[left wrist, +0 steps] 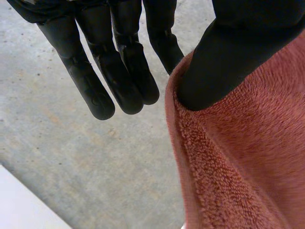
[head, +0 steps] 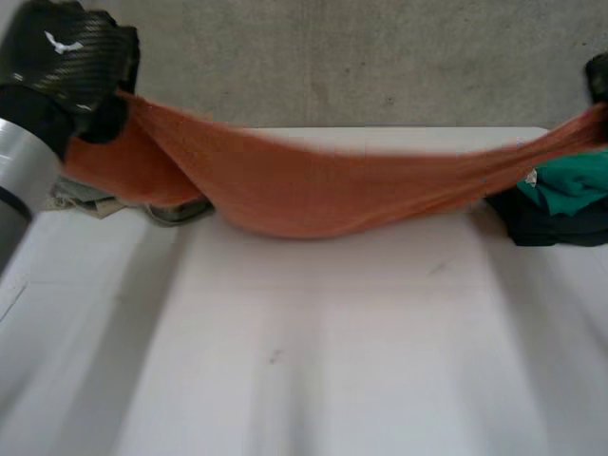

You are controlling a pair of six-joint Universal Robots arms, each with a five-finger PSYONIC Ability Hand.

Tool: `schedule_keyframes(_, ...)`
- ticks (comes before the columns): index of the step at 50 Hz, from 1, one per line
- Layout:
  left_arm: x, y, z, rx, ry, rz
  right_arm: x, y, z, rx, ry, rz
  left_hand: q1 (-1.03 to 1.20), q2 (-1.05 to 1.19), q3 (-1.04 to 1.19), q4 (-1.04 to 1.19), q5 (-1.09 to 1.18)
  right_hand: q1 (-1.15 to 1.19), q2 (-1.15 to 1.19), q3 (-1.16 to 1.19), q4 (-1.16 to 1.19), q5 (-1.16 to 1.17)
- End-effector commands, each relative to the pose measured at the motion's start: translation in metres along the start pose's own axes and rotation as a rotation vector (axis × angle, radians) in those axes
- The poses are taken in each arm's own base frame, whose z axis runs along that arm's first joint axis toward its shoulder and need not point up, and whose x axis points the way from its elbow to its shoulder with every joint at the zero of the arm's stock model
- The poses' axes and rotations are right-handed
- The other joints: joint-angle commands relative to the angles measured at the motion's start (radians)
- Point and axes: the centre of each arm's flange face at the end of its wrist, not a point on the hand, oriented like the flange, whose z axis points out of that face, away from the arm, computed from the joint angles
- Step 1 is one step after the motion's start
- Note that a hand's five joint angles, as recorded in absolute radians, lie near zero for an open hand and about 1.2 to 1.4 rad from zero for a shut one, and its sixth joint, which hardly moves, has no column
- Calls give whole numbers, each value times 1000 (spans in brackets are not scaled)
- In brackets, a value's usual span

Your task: Fold the laundry.

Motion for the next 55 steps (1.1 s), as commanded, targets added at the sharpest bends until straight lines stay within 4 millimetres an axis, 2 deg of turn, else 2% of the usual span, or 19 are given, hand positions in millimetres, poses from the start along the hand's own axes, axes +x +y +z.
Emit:
schedule_keyframes(1,-14,11,-9,-196,76,-12,16,-16,-17,-73,-18,-191,242,197,200,194,244,281,230,206,200,237)
schedule_keyframes(3,-9,26,-8,-265,114,-19,8,-9,-10,-96,-48,-200,242,197,200,194,244,281,230,206,200,237)
schedule_keyframes(7,14,72,4,-399,214,-6,-49,21,13,-207,-201,-251,242,197,200,194,244,281,230,206,200,237)
schedule_keyframes(8,23,90,10,-442,249,13,-57,26,17,-226,-213,-262,242,197,200,194,244,281,230,206,200,237)
schedule_keyframes(11,36,115,23,-473,287,50,-81,42,34,-274,-233,-281,242,197,200,194,244,281,230,206,200,237)
schedule_keyframes(12,43,129,36,-467,297,79,-87,45,40,-273,-229,-283,242,197,200,194,244,281,230,206,200,237)
schedule_keyframes(16,52,146,76,-368,270,153,-101,53,81,-196,-138,-264,242,197,200,194,244,281,230,206,200,237)
schedule_keyframes(18,49,143,92,-300,232,185,-97,43,96,-115,-65,-245,242,197,200,194,244,281,230,206,200,237)
schedule_keyframes(19,40,131,112,-203,167,214,-88,28,110,-15,25,-224,242,197,200,194,244,281,230,206,200,237)
schedule_keyframes(22,21,104,137,-33,48,242,-72,1,126,159,168,-192,242,197,200,194,244,281,230,206,200,237)
schedule_keyframes(23,11,85,150,82,-28,257,-58,-20,132,279,274,-181,242,197,200,194,244,281,230,206,200,237)
schedule_keyframes(26,-8,54,161,247,-147,270,-38,-50,133,442,419,-159,242,197,200,194,244,281,230,206,200,237)
schedule_keyframes(27,-19,31,161,350,-213,268,-26,-69,127,540,488,-149,242,197,200,194,244,281,230,206,200,237)
schedule_keyframes(31,-40,-7,148,457,-301,246,-16,-89,117,646,543,-142,242,197,200,194,244,281,230,206,200,237)
schedule_keyframes(34,-41,-7,138,430,-290,230,-22,-85,116,634,513,-147,242,197,200,194,244,281,230,206,200,237)
schedule_keyframes(40,-8,45,112,228,-155,170,-48,-45,112,488,380,-164,242,197,200,194,244,281,230,206,200,237)
schedule_keyframes(44,12,83,89,89,-78,149,-76,-4,107,351,245,-164,242,197,200,194,244,281,230,206,200,237)
schedule_keyframes(51,58,157,33,-166,78,112,-126,77,76,51,-56,-117,242,197,200,194,244,281,230,206,200,237)
schedule_keyframes(55,79,192,18,-270,147,94,-139,102,61,-47,-129,-89,242,197,200,194,244,281,230,206,200,237)
